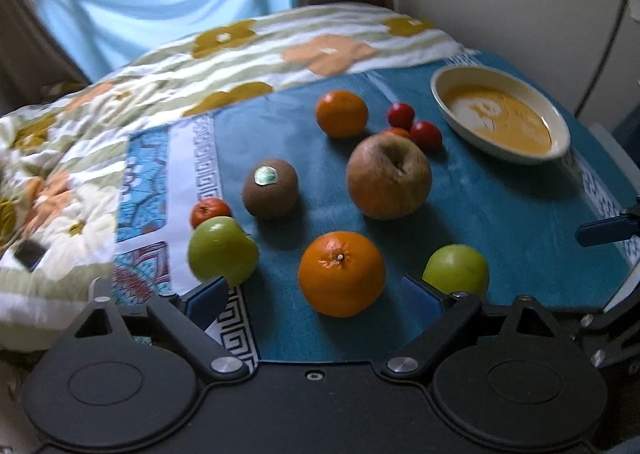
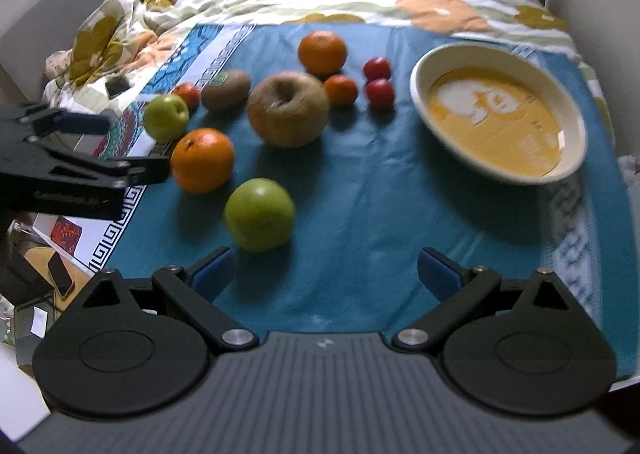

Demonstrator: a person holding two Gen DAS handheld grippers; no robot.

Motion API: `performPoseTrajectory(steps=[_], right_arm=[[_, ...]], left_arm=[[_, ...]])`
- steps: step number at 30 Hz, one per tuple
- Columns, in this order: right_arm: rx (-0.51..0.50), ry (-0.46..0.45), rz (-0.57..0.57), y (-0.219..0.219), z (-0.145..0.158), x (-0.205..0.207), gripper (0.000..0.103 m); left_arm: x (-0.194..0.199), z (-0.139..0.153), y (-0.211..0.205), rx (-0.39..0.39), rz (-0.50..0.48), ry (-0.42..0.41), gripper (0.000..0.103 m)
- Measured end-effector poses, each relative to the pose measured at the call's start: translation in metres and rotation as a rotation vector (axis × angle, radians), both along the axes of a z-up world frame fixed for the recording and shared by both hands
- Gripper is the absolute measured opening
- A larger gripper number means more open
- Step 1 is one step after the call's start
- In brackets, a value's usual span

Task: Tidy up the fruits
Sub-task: 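Move the left tool to a mandarin orange while the right tool approaches a green apple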

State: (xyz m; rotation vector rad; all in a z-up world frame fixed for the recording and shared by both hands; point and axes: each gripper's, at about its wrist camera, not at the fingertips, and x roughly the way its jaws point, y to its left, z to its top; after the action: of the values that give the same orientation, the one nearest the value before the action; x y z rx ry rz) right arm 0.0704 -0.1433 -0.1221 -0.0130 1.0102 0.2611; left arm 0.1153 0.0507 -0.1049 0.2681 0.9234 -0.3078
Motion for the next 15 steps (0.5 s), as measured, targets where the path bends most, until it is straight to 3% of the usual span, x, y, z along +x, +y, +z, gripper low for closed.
performPoseTrajectory(steps=[9,15], right_arm=[[-0.058,0.033,-0.011,0.03,-0.02,0.007,0.103],[-0.031,0.059,-0.041,0.038,-0.03,0.015,0.098]], left_arm=[[0.03,-0.03,-0.01,-0.011,-0.13,0.083,0.086],[0.043,-0.045,-0.014,-0.01,-0.18,0.137,0.068]])
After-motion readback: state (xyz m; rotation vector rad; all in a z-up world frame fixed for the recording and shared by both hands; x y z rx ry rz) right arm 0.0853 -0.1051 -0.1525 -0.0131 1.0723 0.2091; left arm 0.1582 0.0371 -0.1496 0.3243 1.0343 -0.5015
